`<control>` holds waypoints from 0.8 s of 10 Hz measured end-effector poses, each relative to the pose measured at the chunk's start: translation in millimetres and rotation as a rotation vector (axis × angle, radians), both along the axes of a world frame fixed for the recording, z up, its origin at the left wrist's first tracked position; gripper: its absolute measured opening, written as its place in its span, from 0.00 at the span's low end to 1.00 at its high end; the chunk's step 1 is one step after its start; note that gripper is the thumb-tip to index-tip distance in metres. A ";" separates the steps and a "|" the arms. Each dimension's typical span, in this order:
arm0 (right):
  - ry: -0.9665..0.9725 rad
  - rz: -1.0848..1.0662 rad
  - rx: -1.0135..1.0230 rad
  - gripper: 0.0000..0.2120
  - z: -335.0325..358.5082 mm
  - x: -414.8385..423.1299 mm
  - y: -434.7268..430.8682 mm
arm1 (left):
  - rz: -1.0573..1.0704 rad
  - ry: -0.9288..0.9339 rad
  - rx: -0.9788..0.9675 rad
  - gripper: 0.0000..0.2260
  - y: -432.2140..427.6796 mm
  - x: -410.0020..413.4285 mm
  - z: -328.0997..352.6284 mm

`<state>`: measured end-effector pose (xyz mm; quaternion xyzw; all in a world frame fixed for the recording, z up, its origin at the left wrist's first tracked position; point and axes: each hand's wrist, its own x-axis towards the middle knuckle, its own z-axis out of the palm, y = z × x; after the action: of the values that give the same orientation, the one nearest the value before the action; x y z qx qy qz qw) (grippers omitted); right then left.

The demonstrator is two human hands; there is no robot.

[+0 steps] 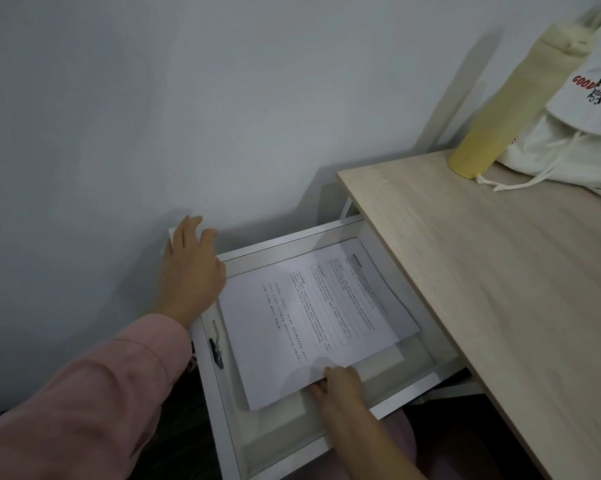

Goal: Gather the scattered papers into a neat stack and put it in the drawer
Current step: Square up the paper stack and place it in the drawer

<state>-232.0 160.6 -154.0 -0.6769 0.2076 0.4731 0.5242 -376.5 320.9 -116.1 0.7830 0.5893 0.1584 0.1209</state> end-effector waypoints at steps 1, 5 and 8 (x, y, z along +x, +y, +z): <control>-0.015 0.028 0.000 0.12 7.0 -3.6 -0.3 | 0.005 -0.011 -0.001 0.20 0.0 -0.7 -0.8; 0.090 0.105 -0.037 0.02 40.4 26.3 6.3 | 0.013 -0.032 0.002 0.19 -0.1 -1.5 -2.7; -0.015 0.205 0.027 0.25 53.9 28.4 -10.0 | 0.019 -0.062 0.001 0.18 -0.2 -1.7 -1.7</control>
<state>-203.6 150.6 -100.1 -0.6910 0.1269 0.5218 0.4839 -378.2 320.7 -117.8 0.7722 0.5925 0.1839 0.1375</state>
